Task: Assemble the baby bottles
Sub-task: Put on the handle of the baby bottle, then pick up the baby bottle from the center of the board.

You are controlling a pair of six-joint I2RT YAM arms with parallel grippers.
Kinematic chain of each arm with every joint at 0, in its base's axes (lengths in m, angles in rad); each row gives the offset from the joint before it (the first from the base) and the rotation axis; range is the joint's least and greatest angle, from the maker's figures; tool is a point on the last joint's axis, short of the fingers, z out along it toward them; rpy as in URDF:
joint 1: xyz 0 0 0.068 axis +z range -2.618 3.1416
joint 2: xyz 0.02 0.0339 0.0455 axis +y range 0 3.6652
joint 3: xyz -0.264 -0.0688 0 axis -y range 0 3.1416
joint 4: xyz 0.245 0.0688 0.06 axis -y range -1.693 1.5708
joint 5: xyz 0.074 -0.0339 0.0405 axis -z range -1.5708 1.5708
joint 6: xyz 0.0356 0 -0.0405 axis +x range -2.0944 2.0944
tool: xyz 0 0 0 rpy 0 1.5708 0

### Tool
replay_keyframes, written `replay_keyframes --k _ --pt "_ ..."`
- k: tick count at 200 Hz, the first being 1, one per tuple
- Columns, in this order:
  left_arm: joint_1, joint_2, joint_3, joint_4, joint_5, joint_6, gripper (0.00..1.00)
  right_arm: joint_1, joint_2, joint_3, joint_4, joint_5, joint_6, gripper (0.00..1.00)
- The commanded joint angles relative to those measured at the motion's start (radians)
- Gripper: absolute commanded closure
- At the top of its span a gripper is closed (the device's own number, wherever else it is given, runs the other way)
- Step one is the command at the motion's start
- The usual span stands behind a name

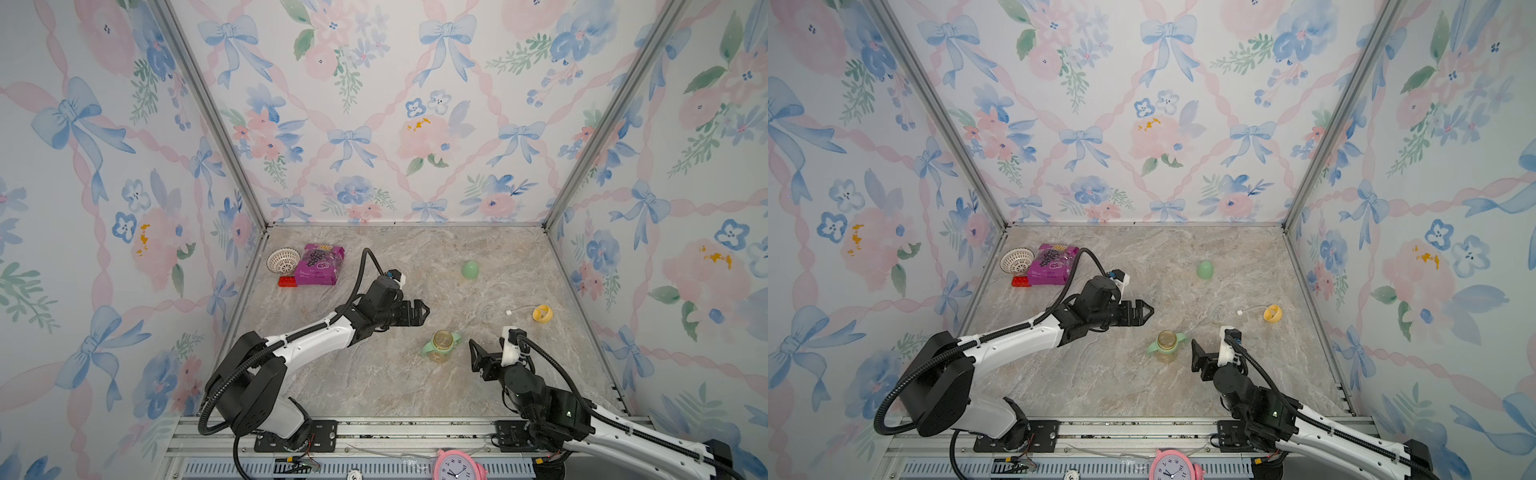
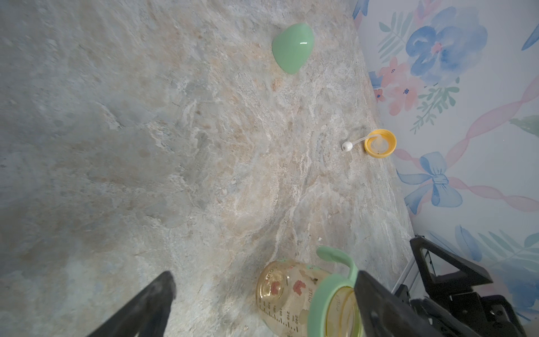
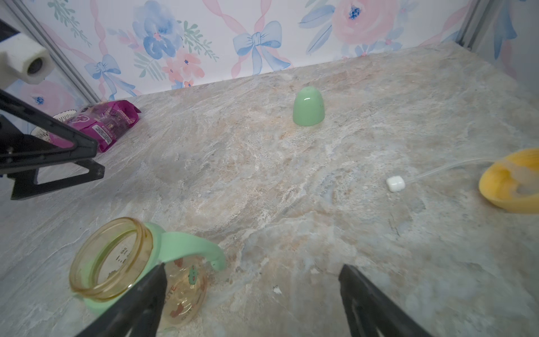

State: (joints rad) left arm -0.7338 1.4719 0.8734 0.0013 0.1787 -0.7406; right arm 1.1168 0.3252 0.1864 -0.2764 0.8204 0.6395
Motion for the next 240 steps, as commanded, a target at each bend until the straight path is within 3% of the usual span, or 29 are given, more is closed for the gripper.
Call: replay_keyframes --k 1,13,23,42,51,61,77,102,145,240 --pt "0.001 -0.018 -0.008 -0.015 -0.019 0.022 0.02 0.011 0.030 0.125 -0.240 0.025 0.233 0.06" --pt "0.009 -0.027 -0.009 -0.022 -0.022 0.024 0.02 -0.014 0.119 0.266 -0.344 -0.038 0.359 0.01" --pt "0.017 -0.041 -0.012 -0.032 -0.028 0.027 0.02 -0.069 0.229 0.418 -0.450 -0.172 0.450 0.01" --pt "0.041 -0.082 -0.030 -0.052 -0.060 0.040 0.02 -0.177 0.489 0.666 -0.581 -0.558 0.586 0.00" --pt "0.057 -0.104 -0.041 -0.051 -0.063 0.046 0.02 -0.219 0.608 0.722 -0.555 -0.737 0.612 0.00" --pt "0.071 -0.129 -0.059 -0.043 -0.067 0.048 0.02 -0.231 0.728 0.803 -0.573 -0.837 0.629 0.01" --pt "0.088 -0.168 -0.086 -0.027 -0.067 0.048 0.02 -0.253 0.857 0.906 -0.646 -0.868 0.619 0.00" --pt "0.095 -0.216 -0.111 -0.037 -0.068 0.053 0.02 -0.322 0.924 0.977 -0.702 -0.860 0.618 0.01" --pt "0.102 -0.261 -0.161 -0.041 -0.055 0.058 0.02 -0.354 1.002 0.924 -0.665 -0.938 0.667 0.00" --pt "0.126 -0.336 -0.229 -0.040 -0.024 0.081 0.02 -0.348 1.210 0.936 -0.598 -0.935 0.715 0.04"
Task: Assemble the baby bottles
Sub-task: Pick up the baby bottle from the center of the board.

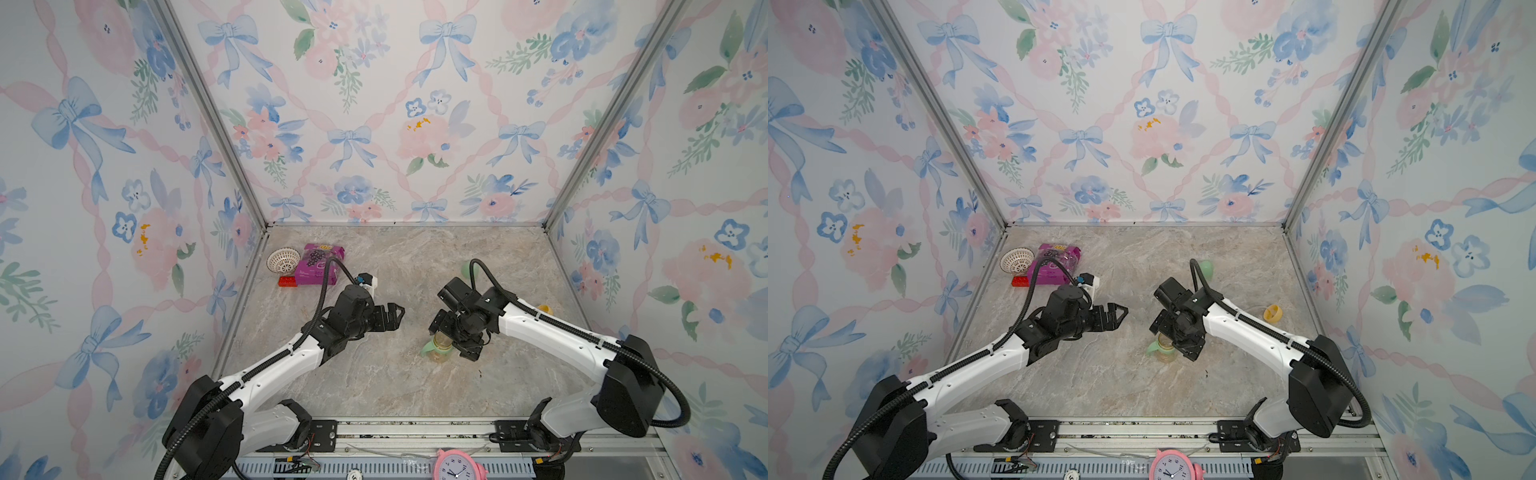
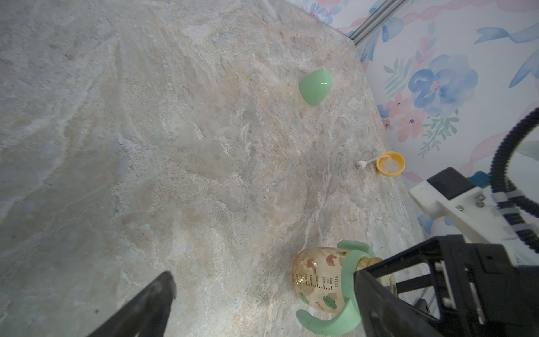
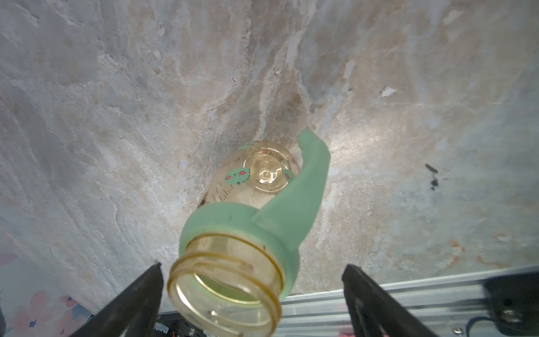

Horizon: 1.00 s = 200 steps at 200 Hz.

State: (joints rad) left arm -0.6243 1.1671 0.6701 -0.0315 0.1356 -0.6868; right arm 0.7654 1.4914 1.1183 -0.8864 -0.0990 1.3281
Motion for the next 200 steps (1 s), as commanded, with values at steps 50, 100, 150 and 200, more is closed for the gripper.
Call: replay_keyframes --k 50,100,150,200 --pt "0.052 -0.071 -0.041 -0.035 0.034 0.059 0.02 0.015 0.131 0.038 -0.022 0.004 0.005 0.02" --pt "0.083 -0.091 -0.056 -0.051 0.042 0.093 0.02 0.044 0.191 0.074 -0.064 0.053 -0.034 0.17" --pt "0.091 -0.115 -0.087 -0.049 0.043 0.096 0.02 0.046 0.211 0.130 -0.133 0.121 -0.132 0.37" --pt "0.092 -0.116 -0.124 -0.002 0.047 0.086 0.02 0.046 0.196 0.139 -0.151 0.173 -0.257 0.59"
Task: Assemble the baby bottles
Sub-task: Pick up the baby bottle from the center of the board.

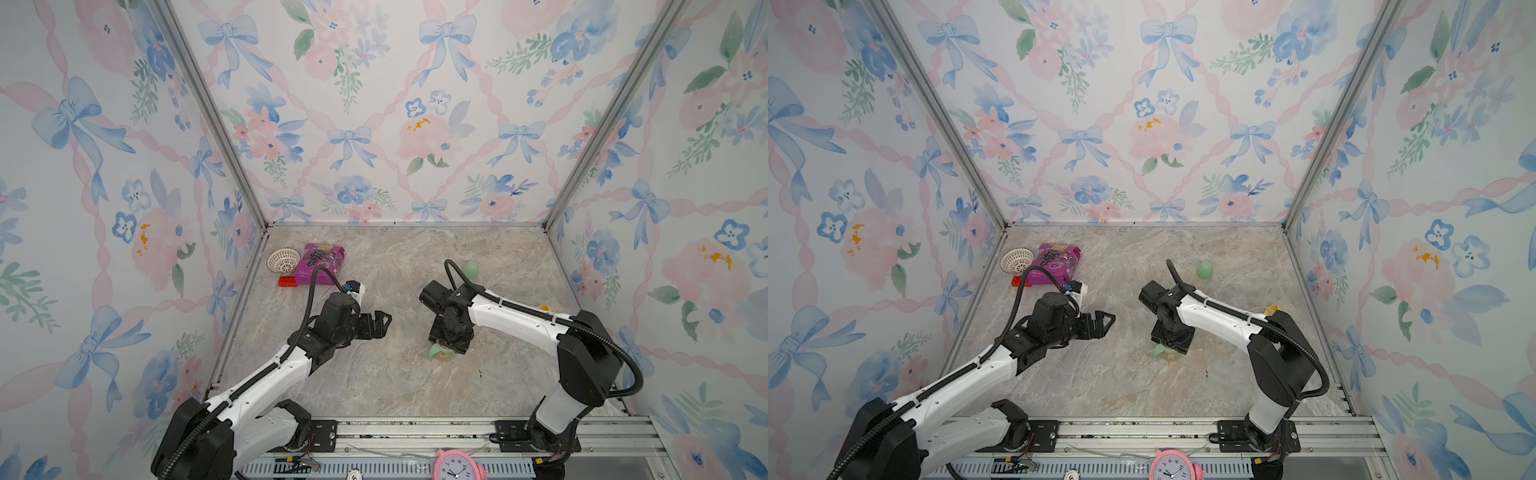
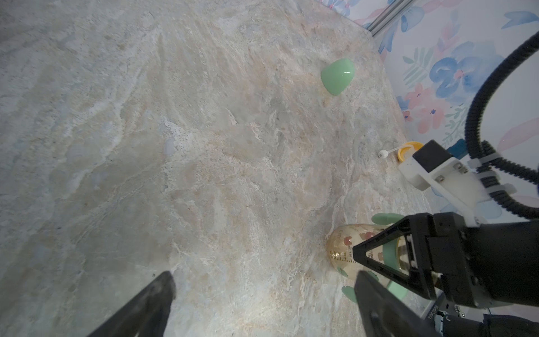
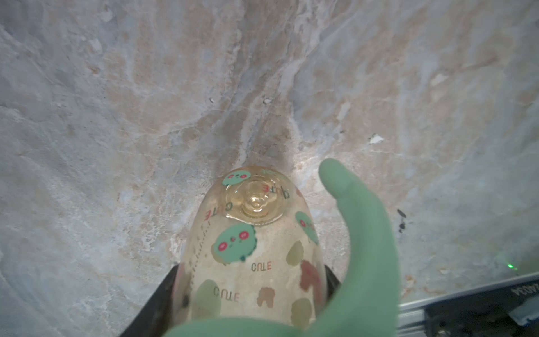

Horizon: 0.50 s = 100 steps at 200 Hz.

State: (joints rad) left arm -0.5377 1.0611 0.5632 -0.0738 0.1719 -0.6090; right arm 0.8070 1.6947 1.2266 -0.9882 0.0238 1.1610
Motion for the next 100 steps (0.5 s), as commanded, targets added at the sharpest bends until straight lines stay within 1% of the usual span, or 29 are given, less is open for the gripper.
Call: replay_keyframes --k 1,12,26,40,49,62,78,100 --pt "0.005 -0.010 -0.018 0.043 0.012 0.007 0.02 0.004 -0.008 0.032 -0.049 0.051 -0.094 0.59" --pt "0.004 -0.002 -0.026 0.072 0.034 0.006 0.02 -0.001 -0.009 0.037 -0.048 0.056 -0.134 0.61" --pt "0.005 0.009 -0.022 0.087 0.034 0.002 0.02 -0.003 -0.019 0.039 -0.030 0.038 -0.184 0.64" --pt "0.005 0.024 -0.015 0.097 0.035 0.006 0.02 -0.002 -0.033 0.049 -0.018 0.051 -0.242 0.66" --pt "0.006 0.036 -0.014 0.120 0.053 0.005 0.02 -0.004 -0.048 0.053 0.005 0.046 -0.291 0.68" --pt "0.002 0.057 -0.019 0.181 0.093 0.004 0.02 -0.002 -0.079 0.062 0.044 0.027 -0.407 0.73" --pt "-0.019 0.099 -0.026 0.284 0.140 0.025 0.02 0.002 -0.099 0.098 0.065 -0.047 -0.597 0.76" --pt "-0.096 0.165 -0.015 0.402 0.131 0.135 0.02 0.000 -0.134 0.161 0.019 -0.136 -0.804 0.78"
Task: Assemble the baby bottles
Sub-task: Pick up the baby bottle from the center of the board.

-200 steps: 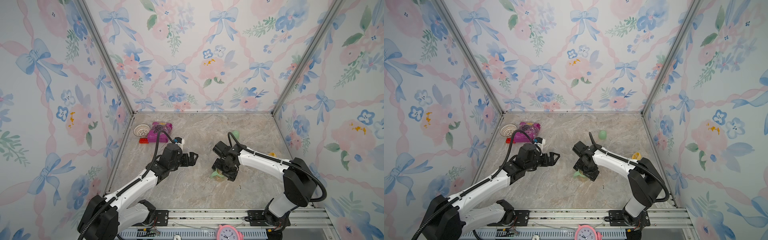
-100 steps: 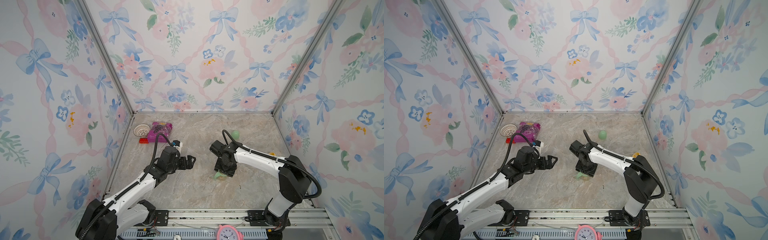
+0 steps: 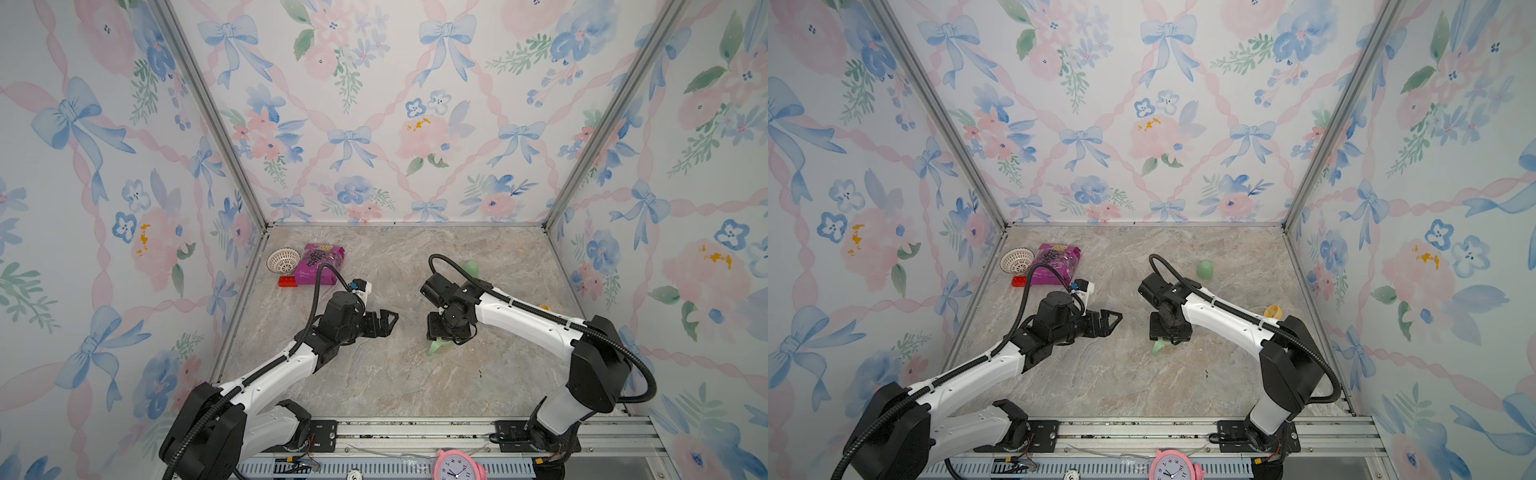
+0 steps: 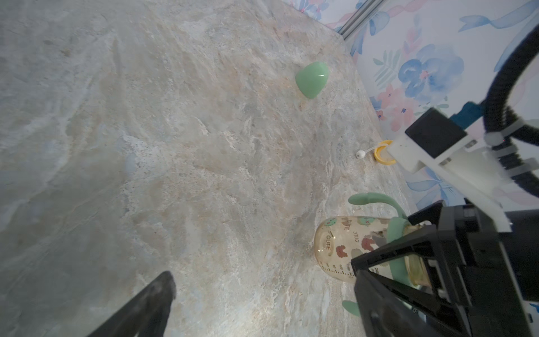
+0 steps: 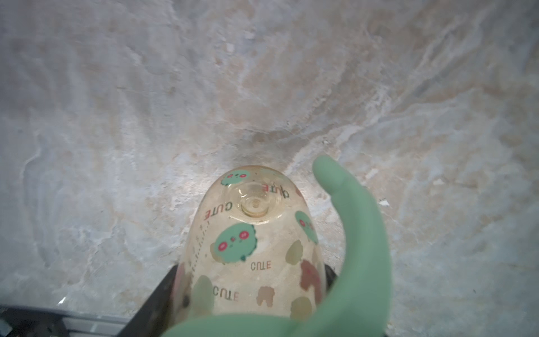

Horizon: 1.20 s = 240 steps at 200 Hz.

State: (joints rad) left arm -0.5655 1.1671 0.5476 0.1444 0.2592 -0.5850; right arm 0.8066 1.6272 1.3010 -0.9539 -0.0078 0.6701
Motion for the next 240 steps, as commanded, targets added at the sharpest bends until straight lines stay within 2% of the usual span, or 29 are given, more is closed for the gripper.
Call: replay_keyframes --k 1,13,31,65,90,126,145,192,240 --pt "-0.074 0.062 0.003 0.188 0.043 0.117 0.02 -0.001 -0.068 0.089 -0.019 -0.110 -0.322 0.78" --pt "-0.117 0.092 0.006 0.249 0.062 0.202 0.03 -0.012 -0.086 0.124 -0.055 -0.173 -0.412 0.78" --pt "-0.148 0.095 -0.056 0.394 0.079 0.321 0.03 -0.016 -0.086 0.205 -0.154 -0.194 -0.525 0.78" --pt "-0.154 0.039 -0.231 0.703 0.133 0.487 0.02 -0.039 -0.075 0.309 -0.257 -0.240 -0.585 0.80" --pt "-0.176 0.027 -0.245 0.705 0.181 0.581 0.02 -0.049 -0.077 0.334 -0.268 -0.269 -0.594 0.80" --pt "-0.215 -0.009 -0.250 0.729 0.117 0.687 0.02 -0.045 -0.085 0.323 -0.271 -0.354 -0.623 0.80" --pt "-0.215 -0.014 -0.240 0.729 0.169 0.735 0.02 -0.031 -0.096 0.311 -0.262 -0.377 -0.635 0.80" --pt "-0.216 0.032 -0.183 0.688 0.285 0.728 0.02 0.003 -0.103 0.296 -0.256 -0.374 -0.658 0.81" --pt "-0.216 0.013 -0.127 0.593 0.294 0.730 0.02 0.026 -0.094 0.286 -0.245 -0.361 -0.667 0.81"
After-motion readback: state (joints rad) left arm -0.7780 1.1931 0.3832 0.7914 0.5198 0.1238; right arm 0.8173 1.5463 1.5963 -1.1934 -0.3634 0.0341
